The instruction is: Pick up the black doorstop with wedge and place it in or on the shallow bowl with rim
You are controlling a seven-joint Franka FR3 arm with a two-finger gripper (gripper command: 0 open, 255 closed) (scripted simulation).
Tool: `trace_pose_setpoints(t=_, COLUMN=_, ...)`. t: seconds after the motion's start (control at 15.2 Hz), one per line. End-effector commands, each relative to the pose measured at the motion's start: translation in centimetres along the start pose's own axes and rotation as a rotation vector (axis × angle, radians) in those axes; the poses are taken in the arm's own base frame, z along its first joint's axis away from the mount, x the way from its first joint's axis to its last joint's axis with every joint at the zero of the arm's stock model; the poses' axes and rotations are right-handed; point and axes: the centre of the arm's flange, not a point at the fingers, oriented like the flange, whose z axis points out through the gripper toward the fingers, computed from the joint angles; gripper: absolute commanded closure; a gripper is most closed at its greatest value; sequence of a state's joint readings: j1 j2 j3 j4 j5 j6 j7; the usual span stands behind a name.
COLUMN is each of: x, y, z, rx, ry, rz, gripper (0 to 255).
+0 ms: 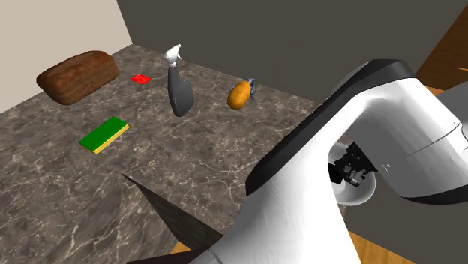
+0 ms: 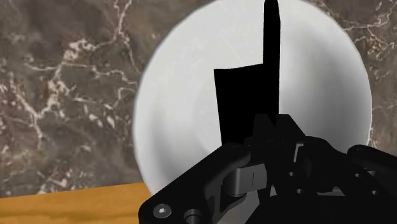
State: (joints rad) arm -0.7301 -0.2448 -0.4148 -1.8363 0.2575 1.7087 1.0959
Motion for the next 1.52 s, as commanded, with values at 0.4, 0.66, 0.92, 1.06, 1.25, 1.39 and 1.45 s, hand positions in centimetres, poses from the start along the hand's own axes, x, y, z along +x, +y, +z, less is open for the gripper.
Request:
trace_pose_setpoints(t=0.4, x=-1.2, y=-1.0, z=-4.0, rx=-0.001, ry=-0.001, rz=-0.001, gripper=255)
trace_pose_setpoints(t=0.66, x=0.6, y=-2.8, z=-4.9, rx=-0.001, ry=-0.001, rz=-0.001, gripper=255)
trace_pose_setpoints(t=0.92, x=1.3, y=-2.7, z=-3.5, rx=-0.001, ry=-0.001, rz=-0.001, gripper=255)
trace_pose_setpoints(t=1.06, x=1.6, y=-2.4, z=-2.5, rx=-0.001, ry=-0.001, rz=-0.001, gripper=255)
trace_pose_setpoints(t=1.25, x=2.0, y=-2.0, z=-1.0, rx=-0.001, ry=-0.001, rz=-0.001, gripper=255)
trace_pose_setpoints(t=1.39, x=2.3, y=-1.8, z=0.0, rx=-0.001, ry=-0.001, rz=-0.001, gripper=255)
trace_pose_setpoints(t=1.45, x=2.4, y=-1.6, z=0.5, rx=-0.001, ry=-0.001, rz=-0.001, gripper=255)
